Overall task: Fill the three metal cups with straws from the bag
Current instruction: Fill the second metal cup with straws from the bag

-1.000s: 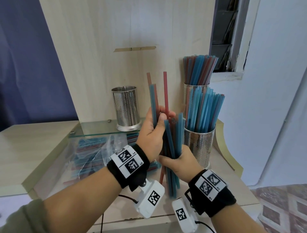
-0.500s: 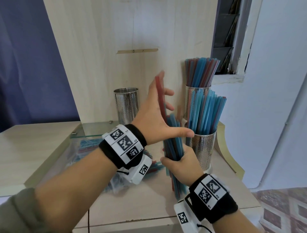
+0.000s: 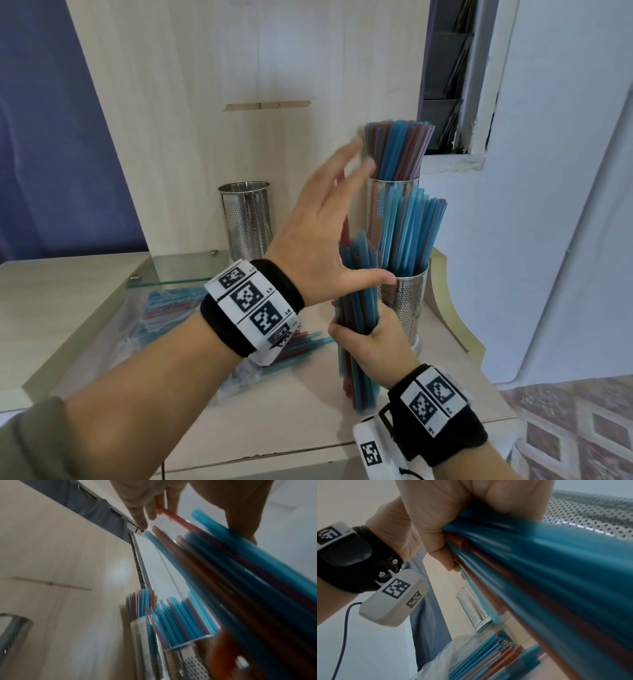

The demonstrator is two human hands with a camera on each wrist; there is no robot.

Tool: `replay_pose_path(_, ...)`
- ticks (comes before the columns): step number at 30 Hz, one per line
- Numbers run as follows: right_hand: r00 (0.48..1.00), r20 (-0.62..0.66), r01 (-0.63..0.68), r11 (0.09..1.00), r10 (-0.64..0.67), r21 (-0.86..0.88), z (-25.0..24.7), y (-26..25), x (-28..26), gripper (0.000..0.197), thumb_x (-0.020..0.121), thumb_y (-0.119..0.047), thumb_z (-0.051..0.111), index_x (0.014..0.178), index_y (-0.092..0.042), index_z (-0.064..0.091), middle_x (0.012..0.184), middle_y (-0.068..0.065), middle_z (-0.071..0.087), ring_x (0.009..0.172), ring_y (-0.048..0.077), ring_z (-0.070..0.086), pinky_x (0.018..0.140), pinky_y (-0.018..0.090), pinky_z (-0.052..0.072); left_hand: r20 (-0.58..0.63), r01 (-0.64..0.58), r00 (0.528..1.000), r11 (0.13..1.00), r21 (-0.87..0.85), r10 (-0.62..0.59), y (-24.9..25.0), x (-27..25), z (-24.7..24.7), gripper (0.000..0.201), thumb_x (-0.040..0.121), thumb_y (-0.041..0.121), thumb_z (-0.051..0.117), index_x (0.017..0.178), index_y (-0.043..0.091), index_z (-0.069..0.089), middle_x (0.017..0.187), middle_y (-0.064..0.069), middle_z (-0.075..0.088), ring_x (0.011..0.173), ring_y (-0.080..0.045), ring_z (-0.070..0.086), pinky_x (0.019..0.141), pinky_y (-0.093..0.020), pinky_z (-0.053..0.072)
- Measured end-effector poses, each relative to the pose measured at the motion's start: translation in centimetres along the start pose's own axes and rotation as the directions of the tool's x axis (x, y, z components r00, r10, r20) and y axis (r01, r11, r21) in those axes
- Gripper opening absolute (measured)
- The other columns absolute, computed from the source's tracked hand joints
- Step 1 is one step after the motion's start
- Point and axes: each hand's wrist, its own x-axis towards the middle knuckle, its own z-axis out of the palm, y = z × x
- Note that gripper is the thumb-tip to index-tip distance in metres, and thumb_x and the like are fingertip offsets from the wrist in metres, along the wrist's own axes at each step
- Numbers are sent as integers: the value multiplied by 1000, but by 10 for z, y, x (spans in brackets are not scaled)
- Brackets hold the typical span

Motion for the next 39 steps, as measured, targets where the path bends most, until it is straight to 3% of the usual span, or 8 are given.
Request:
replay_pose_path(5, 1000, -23, -9, 997, 11, 70, -5, 9, 0, 29, 72, -16, 76, 97, -4, 67, 87, 12, 72, 83, 27, 71, 75, 43, 59, 98, 53, 994, 994, -94, -44, 7, -28, 25, 78, 68, 45, 84, 128, 4, 56, 130, -8, 57, 125, -18, 51, 110, -33, 38)
replay_pose_path(12, 999, 50, 7, 999, -9, 44, -9, 4, -4, 18, 78, 3, 71, 75, -13, 64, 66, 0, 65, 63, 11, 64, 58, 22, 52, 103, 259, 965, 936, -239, -241, 6, -19, 20, 126, 51, 55, 88, 150, 21, 18, 152, 0, 25, 139, -14, 32, 110, -45, 38)
replay_pose_path(16, 999, 9, 44, 997, -45, 68, -12, 4, -2, 16, 76, 4, 71, 80, -11, 66, 75, 14, 69, 69, 26, 68, 60, 34, 56, 46, 113, 993, 967, -230, -105, 13, -18, 30, 80, 59, 37, 91, 123, 6, 55, 119, -1, 51, 102, -3, 52, 92, -16, 46)
replay_pose_path(20, 996, -4, 84, 991, -84, 104, -15, 2, -2, 25, 74, 14, 69, 91, -4, 66, 85, 19, 71, 80, 31, 71, 69, 48, 58, -6, 97, 995, 974, -207, -100, 24, -26, 45, 61, 67, 30, 88, 113, 0, 60, 111, -8, 60, 104, -12, 55, 96, -19, 45)
replay_pose_path(29, 992, 104, 68, 994, -77, 89, -11, -1, 5, 44, 78, 9, 71, 104, -25, 64, 102, 1, 73, 96, 4, 69, 79, 16, 52, 53, 440, 836, 610, -658, -546, 25, -46, 59, 86, 69, 11, 85, 140, 21, 36, 123, 8, 56, 119, -16, 57, 100, -37, 49)
replay_pose_path(33, 986, 104, 119, 988, -130, 102, -14, -3, 5, 52, 78, 13, 69, 107, -30, 62, 106, -6, 70, 102, 1, 67, 84, 16, 51, 37, 397, 852, 598, -696, -522, 29, -47, 62, 84, 69, 18, 84, 139, 28, 38, 121, 7, 56, 116, -22, 59, 98, -43, 50)
replay_pose_path(37, 997, 42, 61, 998, -63, 27, -34, -9, 7, 16, 79, 1, 75, 90, -9, 70, 85, 10, 73, 84, 23, 71, 75, 45, 58, 102, 364, 894, 574, -734, -437, 22, -40, 59, 92, 69, 51, 79, 143, 28, 30, 136, 1, 49, 131, -19, 47, 108, -44, 41)
replay_pose_path(39, 999, -25, 44, 999, -43, 21, -54, -21, 11, 13, 76, 0, 78, 83, -10, 71, 78, 5, 73, 76, 15, 69, 68, 33, 58, 99, 358, 901, 593, -721, -423, 8, -38, 57, 92, 75, 69, 62, 145, 21, 27, 138, -1, 47, 132, -15, 45, 108, -35, 41)
